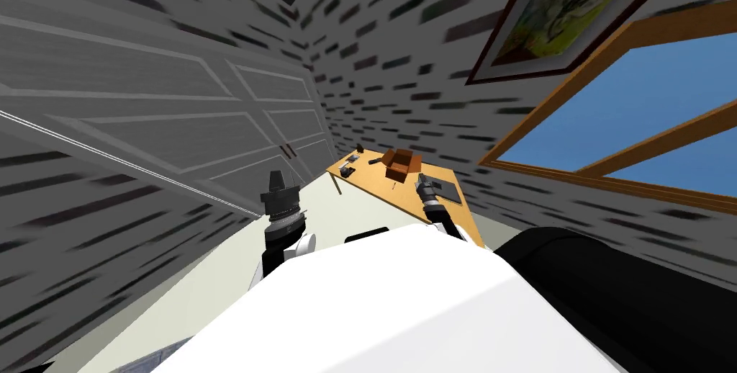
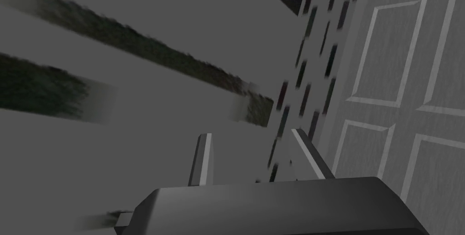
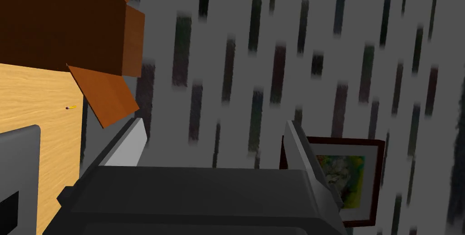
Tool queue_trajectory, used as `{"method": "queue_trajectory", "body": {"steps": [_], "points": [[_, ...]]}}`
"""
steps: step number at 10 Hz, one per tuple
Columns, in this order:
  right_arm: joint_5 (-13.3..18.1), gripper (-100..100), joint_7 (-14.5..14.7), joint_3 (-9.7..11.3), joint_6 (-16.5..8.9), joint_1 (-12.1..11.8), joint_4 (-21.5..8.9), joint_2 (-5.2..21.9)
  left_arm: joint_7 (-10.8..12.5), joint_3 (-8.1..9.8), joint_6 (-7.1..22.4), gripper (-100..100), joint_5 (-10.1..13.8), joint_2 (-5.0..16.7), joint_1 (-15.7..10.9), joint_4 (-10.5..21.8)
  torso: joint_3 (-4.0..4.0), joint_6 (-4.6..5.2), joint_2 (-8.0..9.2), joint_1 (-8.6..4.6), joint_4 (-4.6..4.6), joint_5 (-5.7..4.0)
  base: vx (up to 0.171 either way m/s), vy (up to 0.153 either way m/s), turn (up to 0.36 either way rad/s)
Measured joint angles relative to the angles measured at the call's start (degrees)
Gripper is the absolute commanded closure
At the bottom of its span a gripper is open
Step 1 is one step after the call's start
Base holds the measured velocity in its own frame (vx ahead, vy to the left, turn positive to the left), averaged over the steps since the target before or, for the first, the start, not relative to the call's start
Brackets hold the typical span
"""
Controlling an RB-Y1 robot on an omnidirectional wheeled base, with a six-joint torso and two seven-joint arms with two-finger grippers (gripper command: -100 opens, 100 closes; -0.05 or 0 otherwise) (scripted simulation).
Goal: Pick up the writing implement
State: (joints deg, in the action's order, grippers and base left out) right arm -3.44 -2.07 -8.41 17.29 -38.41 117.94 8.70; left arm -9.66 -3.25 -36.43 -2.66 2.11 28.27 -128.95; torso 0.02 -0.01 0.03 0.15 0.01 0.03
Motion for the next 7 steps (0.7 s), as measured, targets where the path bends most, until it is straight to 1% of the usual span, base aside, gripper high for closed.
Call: {"method": "queue_trajectory", "body": {"steps": [1,2,3,4,5,6,7], "points": [[-0.6,-100,0.6,-0.2,-0.8,-1.5,-1.3,0.3,0.0,0.00,0.0,0,0.0,0.0,0.0,0.0,0.01,0.01,0.02,0.03,0.00,0.01,0.002,0.086,0.382],[-1.8,-100,0.7,-1.1,-2.5,-3.0,-2.6,1.7,0.0,0.00,0.0,0,0.0,0.0,0.0,0.0,0.01,0.01,0.03,0.11,0.01,0.03,0.010,0.065,0.355],[-2.1,-100,1.1,-1.2,-3.1,-3.4,-4.2,1.7,0.0,0.00,0.0,0,0.0,0.0,0.0,0.0,0.00,0.01,0.00,0.07,0.01,0.02,0.019,0.056,0.429],[-2.8,-100,1.2,-1.6,-2.8,-4.5,-6.6,2.6,0.0,0.00,0.0,0,0.0,0.0,0.0,0.0,-0.01,0.01,-0.01,0.02,0.00,0.02,0.027,0.081,0.405],[-3.3,-100,1.8,-1.7,-4.3,-5.6,-7.7,2.7,0.0,0.00,0.0,0,0.0,0.0,0.0,0.0,-0.02,0.02,-0.04,0.11,0.00,0.03,0.019,0.053,0.222],[-3.6,-100,2.3,-1.9,-5.6,-5.7,-8.9,2.8,0.0,0.01,0.0,0,0.0,0.0,0.0,0.0,-0.01,0.05,-0.02,0.04,0.00,0.02,0.025,0.046,0.327],[-4.2,-100,2.5,-2.3,-6.3,-6.1,-10.8,3.6,0.0,0.01,0.0,0,0.0,0.0,0.0,0.0,-0.02,0.02,-0.03,-0.01,0.00,0.01,0.025,0.034,0.208]]}}
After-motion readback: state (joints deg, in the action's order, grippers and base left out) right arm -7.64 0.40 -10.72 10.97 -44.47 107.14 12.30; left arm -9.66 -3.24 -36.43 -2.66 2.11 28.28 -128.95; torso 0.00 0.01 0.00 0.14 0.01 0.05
